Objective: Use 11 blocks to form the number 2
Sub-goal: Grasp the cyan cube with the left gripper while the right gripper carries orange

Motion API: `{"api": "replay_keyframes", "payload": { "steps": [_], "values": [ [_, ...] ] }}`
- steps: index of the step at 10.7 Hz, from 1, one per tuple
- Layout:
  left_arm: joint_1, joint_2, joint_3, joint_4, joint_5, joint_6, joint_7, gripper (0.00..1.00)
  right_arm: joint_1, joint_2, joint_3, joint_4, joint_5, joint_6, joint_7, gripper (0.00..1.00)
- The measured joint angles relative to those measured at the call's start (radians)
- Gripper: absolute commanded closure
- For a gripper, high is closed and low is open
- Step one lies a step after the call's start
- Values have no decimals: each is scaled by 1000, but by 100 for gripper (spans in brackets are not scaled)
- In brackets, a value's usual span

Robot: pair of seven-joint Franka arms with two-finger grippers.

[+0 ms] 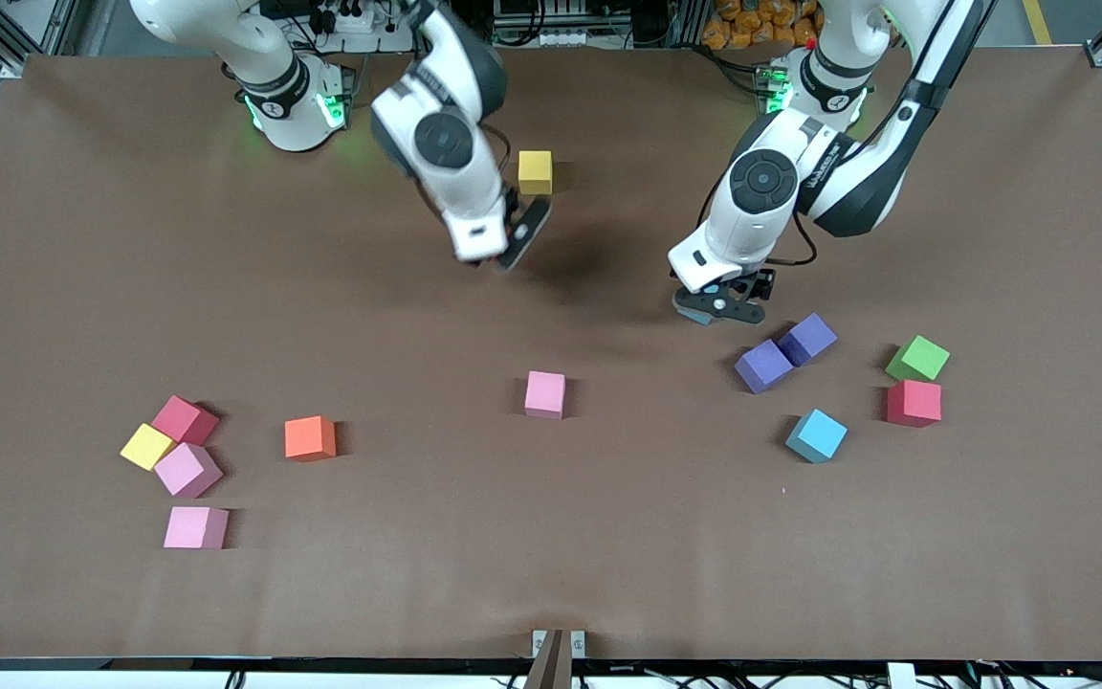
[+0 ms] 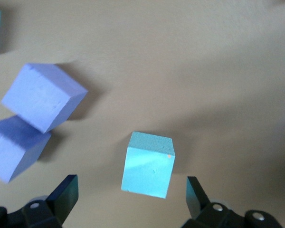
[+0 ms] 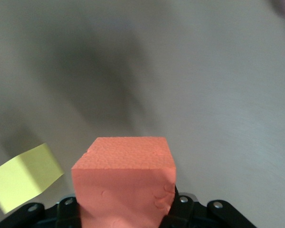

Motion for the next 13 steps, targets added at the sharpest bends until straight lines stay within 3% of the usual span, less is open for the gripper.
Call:
{"api": "replay_keyframes", "payload": {
  "steps": [4,7,10,13],
  "values": [
    [-1,2,16,-101,0,96,87,0,116,-152,-7,-184,-68,22,-173,77],
    [-2,3,16,-137,0,134,89,0,281,-238,-108,-307,-106,56,-200,77],
    [-8,7,15,-145,0,148,89,0,339,-244,-134,-409,-109,190,-207,77],
    [-19,30,15,-148,0,173,89,0,340,-233,-138,-432,-116,220,-214,78]
  ]
}}
